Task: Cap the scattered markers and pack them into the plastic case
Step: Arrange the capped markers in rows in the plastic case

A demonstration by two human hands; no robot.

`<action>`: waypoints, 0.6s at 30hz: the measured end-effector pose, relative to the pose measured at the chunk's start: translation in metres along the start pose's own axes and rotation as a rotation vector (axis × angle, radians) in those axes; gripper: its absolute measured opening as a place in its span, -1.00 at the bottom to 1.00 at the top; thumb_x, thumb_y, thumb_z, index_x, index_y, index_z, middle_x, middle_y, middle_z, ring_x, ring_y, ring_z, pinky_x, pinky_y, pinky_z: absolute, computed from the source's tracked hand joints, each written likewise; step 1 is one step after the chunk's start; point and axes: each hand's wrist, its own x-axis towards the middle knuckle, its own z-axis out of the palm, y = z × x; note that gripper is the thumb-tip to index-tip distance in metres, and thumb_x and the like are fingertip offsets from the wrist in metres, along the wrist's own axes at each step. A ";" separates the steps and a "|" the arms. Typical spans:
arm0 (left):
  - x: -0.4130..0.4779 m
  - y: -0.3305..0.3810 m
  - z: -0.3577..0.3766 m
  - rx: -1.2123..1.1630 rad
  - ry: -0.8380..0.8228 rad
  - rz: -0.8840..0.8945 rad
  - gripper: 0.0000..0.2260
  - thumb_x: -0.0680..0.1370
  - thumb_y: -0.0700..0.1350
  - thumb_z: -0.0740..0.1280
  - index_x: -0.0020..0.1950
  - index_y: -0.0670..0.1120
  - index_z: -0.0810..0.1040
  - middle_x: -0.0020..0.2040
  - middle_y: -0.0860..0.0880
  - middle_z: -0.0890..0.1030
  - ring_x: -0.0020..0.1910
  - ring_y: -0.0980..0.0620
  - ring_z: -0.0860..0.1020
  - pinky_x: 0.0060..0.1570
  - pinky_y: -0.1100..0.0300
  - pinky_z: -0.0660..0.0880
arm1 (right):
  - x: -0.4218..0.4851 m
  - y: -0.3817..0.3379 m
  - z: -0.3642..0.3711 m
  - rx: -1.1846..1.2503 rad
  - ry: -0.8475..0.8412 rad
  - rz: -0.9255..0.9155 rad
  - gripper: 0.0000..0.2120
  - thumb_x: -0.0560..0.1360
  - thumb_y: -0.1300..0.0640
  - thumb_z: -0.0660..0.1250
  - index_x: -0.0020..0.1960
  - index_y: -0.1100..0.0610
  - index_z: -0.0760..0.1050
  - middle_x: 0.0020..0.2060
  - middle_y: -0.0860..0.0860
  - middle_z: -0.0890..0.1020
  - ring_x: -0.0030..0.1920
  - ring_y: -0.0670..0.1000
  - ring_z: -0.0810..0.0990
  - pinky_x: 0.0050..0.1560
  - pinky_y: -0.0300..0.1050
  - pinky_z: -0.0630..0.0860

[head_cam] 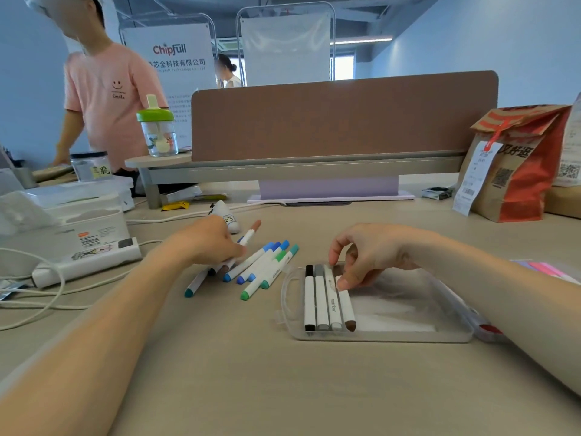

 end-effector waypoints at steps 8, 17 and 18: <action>-0.022 0.040 0.015 -0.281 0.013 0.214 -0.65 0.55 0.13 0.35 -0.29 -0.08 0.65 -0.52 0.09 0.49 -0.40 0.09 0.38 -0.33 0.21 0.35 | 0.005 0.001 0.006 -0.168 0.057 -0.049 -0.70 0.32 0.28 0.59 -0.14 0.14 0.47 -0.34 0.01 0.51 -0.35 -0.02 0.51 -0.34 -0.23 0.54; -0.040 0.068 0.031 -0.503 -0.022 0.354 -0.61 0.54 0.12 0.37 -0.29 -0.17 0.64 -0.44 0.02 0.48 -0.36 0.05 0.41 -0.22 0.10 0.39 | 0.000 0.002 -0.010 0.233 0.023 -0.065 -0.70 0.42 0.23 0.51 0.07 0.15 0.48 -0.27 0.06 0.65 -0.34 -0.03 0.59 -0.31 -0.19 0.54; -0.042 0.070 0.033 -0.520 -0.031 0.369 -0.61 0.54 0.12 0.36 -0.30 -0.17 0.63 -0.45 0.03 0.48 -0.37 0.06 0.41 -0.22 0.11 0.39 | 0.000 0.002 -0.013 0.309 0.017 -0.093 -0.72 0.46 0.20 0.47 0.13 0.15 0.49 -0.20 0.08 0.66 -0.32 -0.03 0.59 -0.30 -0.20 0.54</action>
